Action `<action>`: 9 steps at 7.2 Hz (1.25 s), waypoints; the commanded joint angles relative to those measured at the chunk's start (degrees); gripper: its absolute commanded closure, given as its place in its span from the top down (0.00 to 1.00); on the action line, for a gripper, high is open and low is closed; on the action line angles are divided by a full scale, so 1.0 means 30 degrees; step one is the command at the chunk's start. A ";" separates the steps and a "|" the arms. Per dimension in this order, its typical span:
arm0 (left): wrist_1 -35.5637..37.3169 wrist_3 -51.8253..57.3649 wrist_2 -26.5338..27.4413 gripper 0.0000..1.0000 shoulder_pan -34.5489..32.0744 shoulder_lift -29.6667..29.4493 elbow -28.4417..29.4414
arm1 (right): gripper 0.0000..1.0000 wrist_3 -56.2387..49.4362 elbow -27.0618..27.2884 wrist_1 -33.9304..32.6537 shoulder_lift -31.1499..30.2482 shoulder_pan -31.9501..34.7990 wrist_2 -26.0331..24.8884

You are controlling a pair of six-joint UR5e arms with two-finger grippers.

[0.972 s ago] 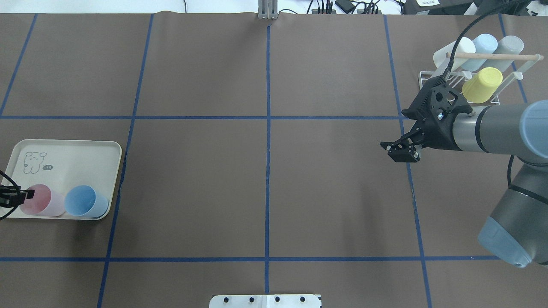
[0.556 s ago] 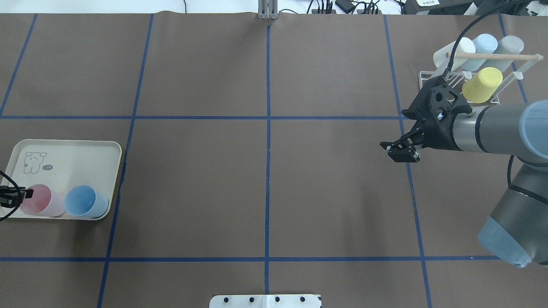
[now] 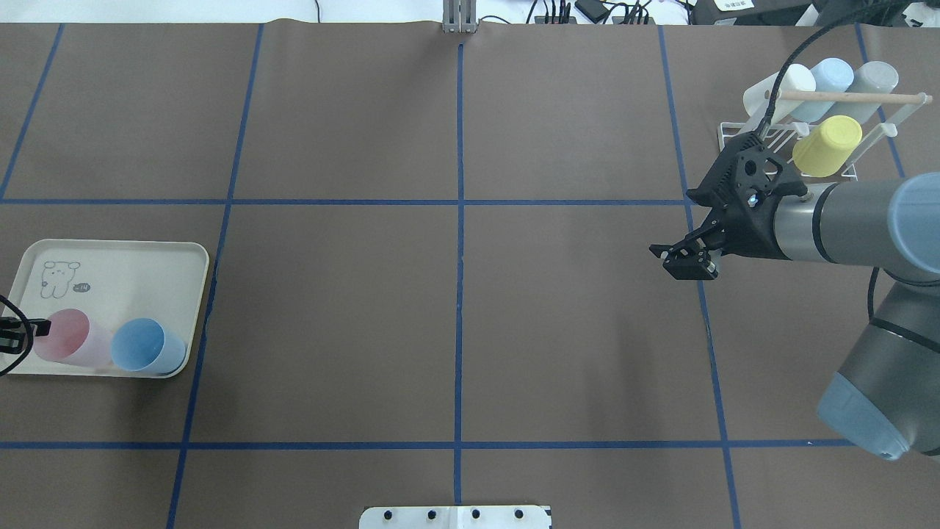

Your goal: Transfer IKEA cup to right arm and place on rack

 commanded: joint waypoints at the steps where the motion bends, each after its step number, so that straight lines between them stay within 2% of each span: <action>1: 0.0323 0.0678 -0.1096 0.00 -0.2201 -0.0111 -0.1022 | 1.00 0.0005 -0.1169 0.0420 0.2116 -0.0667 -0.0029; 2: 0.0731 0.1497 -0.2904 0.00 -0.4127 -0.0286 -0.1377 | 1.00 0.0064 -0.1523 0.1091 0.2709 -0.1252 -0.0116; 3: 0.1374 0.1534 -0.4662 0.00 -0.5538 -0.1534 -0.1671 | 1.00 0.0123 -0.1556 0.2026 0.2715 -0.1722 -0.0175; 4: 0.2047 0.1099 -0.5666 0.00 -0.5958 -0.2359 -0.2283 | 1.00 0.0646 -0.1904 0.3514 0.2715 -0.2364 -0.0292; 5: 0.2228 -0.1225 -0.6749 0.00 -0.5963 -0.3963 -0.2521 | 1.00 0.1202 -0.2691 0.5531 0.3469 -0.3154 -0.0496; 6: 0.2288 -0.4642 -0.7137 0.00 -0.5818 -0.6067 -0.2581 | 1.00 0.1237 -0.3308 0.5870 0.4695 -0.3974 -0.0991; 7: 0.2259 -0.6213 -0.7170 0.00 -0.5410 -0.7596 -0.2611 | 1.00 0.1237 -0.3459 0.5902 0.5200 -0.4881 -0.2156; 8: 0.2259 -0.8056 -0.7141 0.00 -0.4101 -0.9120 -0.2582 | 1.00 0.1237 -0.3605 0.5903 0.5843 -0.5615 -0.3125; 9: 0.2288 -0.9583 -0.6967 0.00 -0.3015 -1.0585 -0.2466 | 0.99 0.1266 -0.3723 0.5932 0.6227 -0.5884 -0.3309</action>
